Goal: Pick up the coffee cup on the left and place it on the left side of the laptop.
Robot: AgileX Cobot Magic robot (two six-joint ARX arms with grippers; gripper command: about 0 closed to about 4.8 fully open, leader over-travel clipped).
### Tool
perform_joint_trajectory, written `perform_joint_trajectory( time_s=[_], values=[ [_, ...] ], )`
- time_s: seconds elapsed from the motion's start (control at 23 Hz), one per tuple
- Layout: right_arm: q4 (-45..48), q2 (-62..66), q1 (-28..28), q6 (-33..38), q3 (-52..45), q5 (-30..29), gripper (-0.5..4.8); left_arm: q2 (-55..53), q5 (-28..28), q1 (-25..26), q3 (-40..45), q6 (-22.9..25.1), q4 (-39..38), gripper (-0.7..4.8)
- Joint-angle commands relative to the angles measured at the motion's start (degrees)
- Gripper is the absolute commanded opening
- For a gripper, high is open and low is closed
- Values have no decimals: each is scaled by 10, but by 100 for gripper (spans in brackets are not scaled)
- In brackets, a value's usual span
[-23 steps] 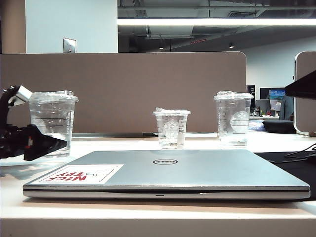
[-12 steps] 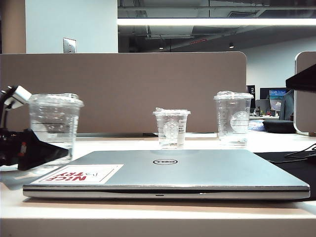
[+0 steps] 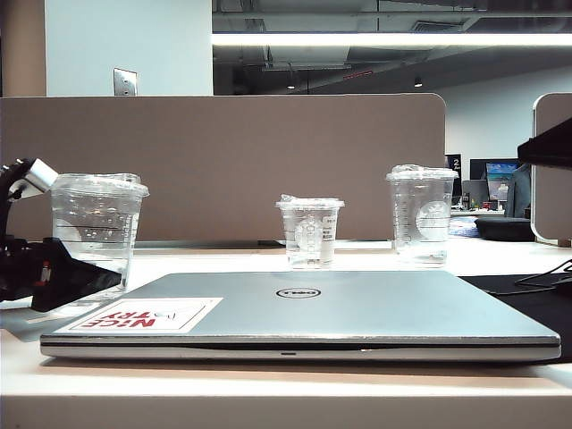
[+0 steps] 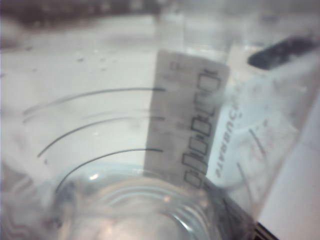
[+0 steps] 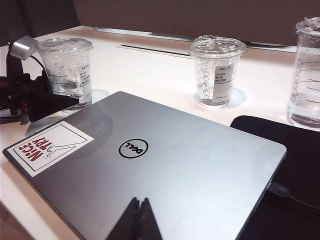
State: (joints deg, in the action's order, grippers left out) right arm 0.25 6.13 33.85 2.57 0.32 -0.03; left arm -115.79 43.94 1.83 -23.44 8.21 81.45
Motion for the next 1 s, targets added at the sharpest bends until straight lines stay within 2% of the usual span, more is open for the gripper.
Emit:
perform_joint_trajectory(
  time_s=[0.04, 0.13, 0.3, 0.43, 0.74, 1.0],
  values=[
    [9, 0, 1, 0, -2, 1, -4, -26, 2, -1, 0, 9, 13, 341],
    [9, 0, 1, 0, -2, 1, -5, -54, 3, -1, 0, 11, 14, 355],
    [9, 1, 1, 0, -2, 1, -4, -66, 4, 0, 0, 16, 15, 445],
    [9, 2, 1, 0, -2, 1, -4, -66, 4, 4, 0, 5, 17, 469],
    [9, 2, 1, 0, -2, 1, -4, -66, -3, 4, 11, -14, 17, 479],
    [9, 2, 1, 0, -2, 1, -4, -61, -9, 34, 45, -12, 19, 479]
  ],
)
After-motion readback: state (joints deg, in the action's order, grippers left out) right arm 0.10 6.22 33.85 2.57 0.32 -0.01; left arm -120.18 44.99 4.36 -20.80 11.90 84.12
